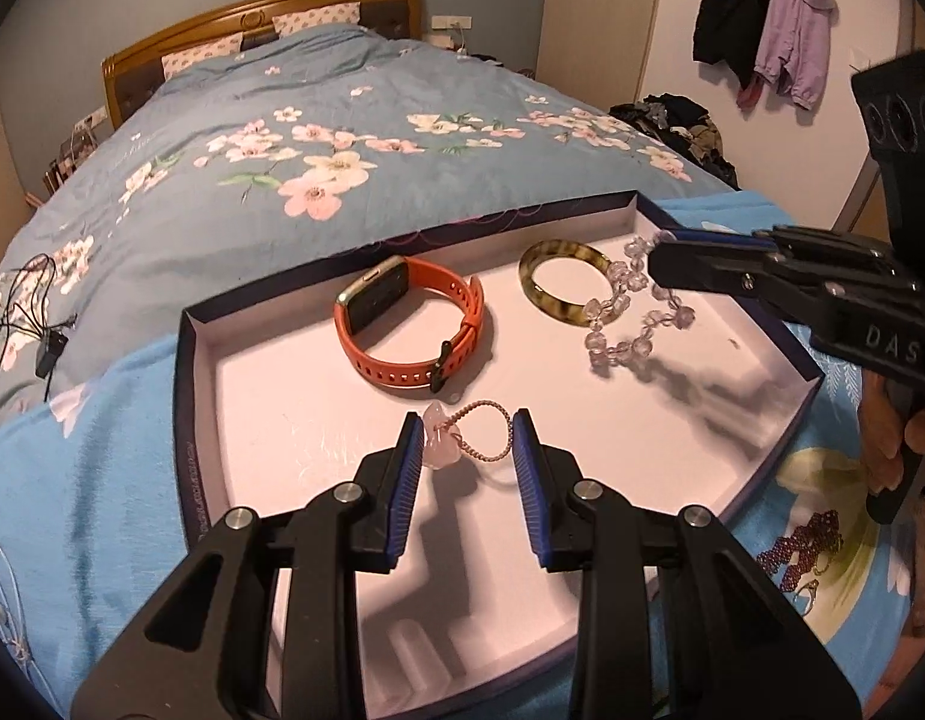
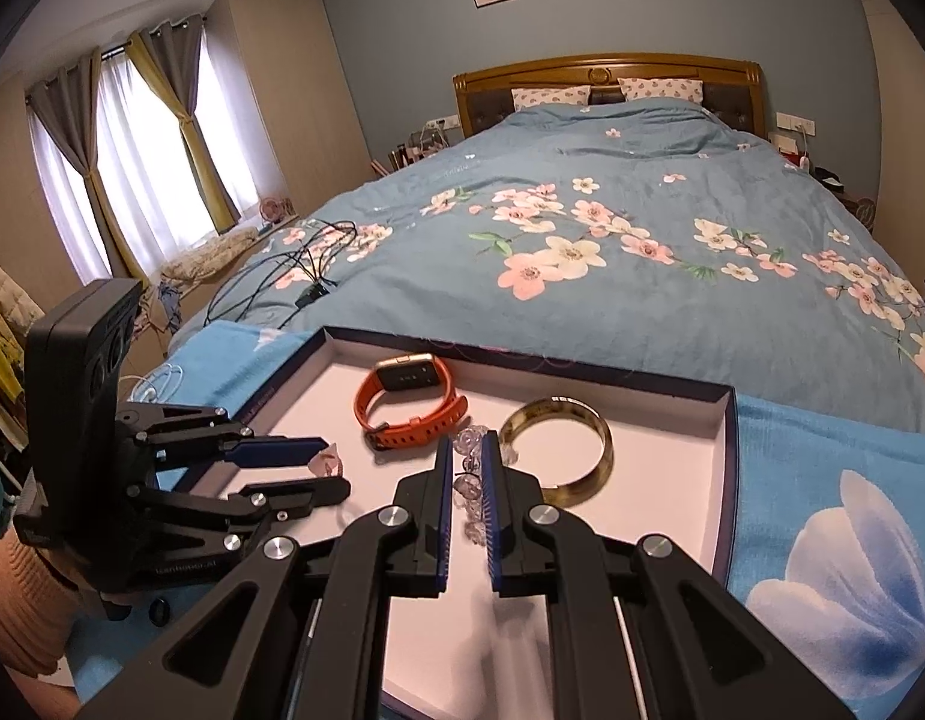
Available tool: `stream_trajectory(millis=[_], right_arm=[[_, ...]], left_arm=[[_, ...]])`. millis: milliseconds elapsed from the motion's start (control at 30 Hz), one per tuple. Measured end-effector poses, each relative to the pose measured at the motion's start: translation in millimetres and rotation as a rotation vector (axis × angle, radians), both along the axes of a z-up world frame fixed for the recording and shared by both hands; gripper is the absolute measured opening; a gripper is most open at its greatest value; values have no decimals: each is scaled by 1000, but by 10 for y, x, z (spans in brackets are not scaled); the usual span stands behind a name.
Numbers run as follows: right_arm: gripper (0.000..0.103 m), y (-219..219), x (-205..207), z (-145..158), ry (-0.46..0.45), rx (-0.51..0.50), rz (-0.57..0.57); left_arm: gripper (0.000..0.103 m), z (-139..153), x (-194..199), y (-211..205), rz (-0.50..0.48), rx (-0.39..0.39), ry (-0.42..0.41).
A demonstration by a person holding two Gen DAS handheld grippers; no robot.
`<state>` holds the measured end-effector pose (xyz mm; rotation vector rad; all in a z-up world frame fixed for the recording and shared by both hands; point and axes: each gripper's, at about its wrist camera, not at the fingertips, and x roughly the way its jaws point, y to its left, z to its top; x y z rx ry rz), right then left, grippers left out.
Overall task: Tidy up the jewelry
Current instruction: 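Lower the hair tie and crystal bracelet into the tray and open both tools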
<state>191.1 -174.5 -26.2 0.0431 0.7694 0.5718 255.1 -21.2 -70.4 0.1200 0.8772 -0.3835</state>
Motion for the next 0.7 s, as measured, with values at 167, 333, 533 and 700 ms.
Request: stream_trajectory(millis=[167, 333, 533, 700], right_arm=[[8, 28, 10, -80, 25, -36, 13], [8, 49, -3, -146, 42, -59, 22], [12, -13, -35, -128, 43, -63, -8], [27, -100, -132, -68, 27, -55, -21]], left_arm=[[31, -49, 80, 19, 13, -6, 22], [32, -99, 126, 15, 19, 3, 43], [38, -90, 155, 25, 19, -7, 39], [49, -50, 157, 75, 30, -25, 14]])
